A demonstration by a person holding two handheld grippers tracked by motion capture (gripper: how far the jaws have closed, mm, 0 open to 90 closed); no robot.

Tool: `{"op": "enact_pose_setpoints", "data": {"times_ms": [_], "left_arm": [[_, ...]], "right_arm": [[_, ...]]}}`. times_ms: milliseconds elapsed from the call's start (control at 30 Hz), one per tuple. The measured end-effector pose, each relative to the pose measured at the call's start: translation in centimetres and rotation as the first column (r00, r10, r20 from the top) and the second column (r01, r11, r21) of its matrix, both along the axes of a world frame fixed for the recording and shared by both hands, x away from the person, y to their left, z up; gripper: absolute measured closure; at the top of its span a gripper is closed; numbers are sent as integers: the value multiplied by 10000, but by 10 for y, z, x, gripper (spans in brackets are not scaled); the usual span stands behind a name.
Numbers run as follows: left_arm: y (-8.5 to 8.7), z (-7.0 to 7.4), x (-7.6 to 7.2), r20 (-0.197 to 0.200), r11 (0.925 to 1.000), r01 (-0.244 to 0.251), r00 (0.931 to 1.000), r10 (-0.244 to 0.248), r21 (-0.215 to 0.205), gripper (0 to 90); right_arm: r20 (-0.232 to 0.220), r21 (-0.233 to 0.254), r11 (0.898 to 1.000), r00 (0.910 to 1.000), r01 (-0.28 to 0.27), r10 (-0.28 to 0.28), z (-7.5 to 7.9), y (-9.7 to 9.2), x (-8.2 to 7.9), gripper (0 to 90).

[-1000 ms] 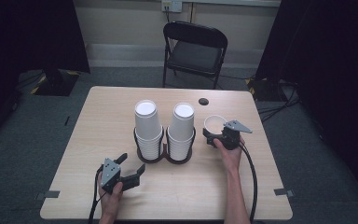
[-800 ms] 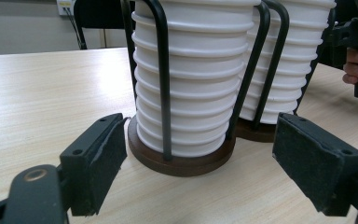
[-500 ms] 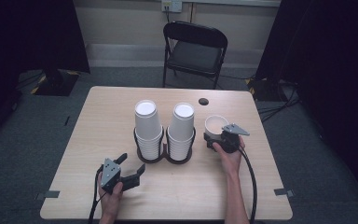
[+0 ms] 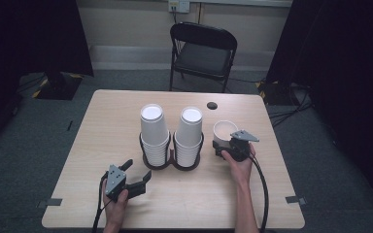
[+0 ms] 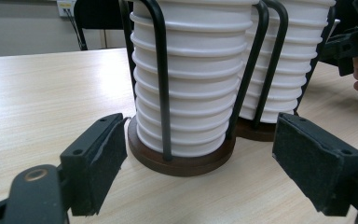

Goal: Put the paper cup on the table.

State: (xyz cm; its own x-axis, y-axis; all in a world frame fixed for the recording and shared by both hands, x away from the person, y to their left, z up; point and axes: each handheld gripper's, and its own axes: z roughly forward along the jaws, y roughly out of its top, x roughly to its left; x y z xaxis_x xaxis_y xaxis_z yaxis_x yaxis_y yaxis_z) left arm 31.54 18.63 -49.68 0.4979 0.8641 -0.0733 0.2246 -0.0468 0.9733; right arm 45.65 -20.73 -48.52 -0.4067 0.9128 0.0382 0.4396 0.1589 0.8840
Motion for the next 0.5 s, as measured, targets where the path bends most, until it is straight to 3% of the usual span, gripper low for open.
{"op": "enact_pose_setpoints", "data": {"times_ms": [100, 500], "left_arm": [[1, 0, 1, -74, 9999, -40, 10000, 39, -127, 174], [1, 0, 1, -94, 9999, -99, 9999, 98, -95, 175]], "right_arm": [[-110, 62, 10000, 9999, 7, -6, 0, -1, -2, 132], [157, 426, 9988, 9995, 260, -267, 1, -11, -23, 132]]}}
